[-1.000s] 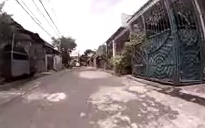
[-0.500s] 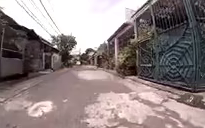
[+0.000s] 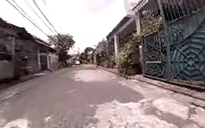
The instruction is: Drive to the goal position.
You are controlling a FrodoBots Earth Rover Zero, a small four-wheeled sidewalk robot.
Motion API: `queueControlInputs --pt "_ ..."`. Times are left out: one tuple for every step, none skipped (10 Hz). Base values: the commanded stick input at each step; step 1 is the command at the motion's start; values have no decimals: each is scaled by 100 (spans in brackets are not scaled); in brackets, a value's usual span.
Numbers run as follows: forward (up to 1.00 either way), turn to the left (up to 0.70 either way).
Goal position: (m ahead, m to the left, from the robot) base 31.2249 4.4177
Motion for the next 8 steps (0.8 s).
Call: queueControlInputs --pt "100 0" --pt "100 0" --pt "100 0" --pt "100 35" --pt "100 40" --pt "100 40" --pt "100 26" --pt "100 3"
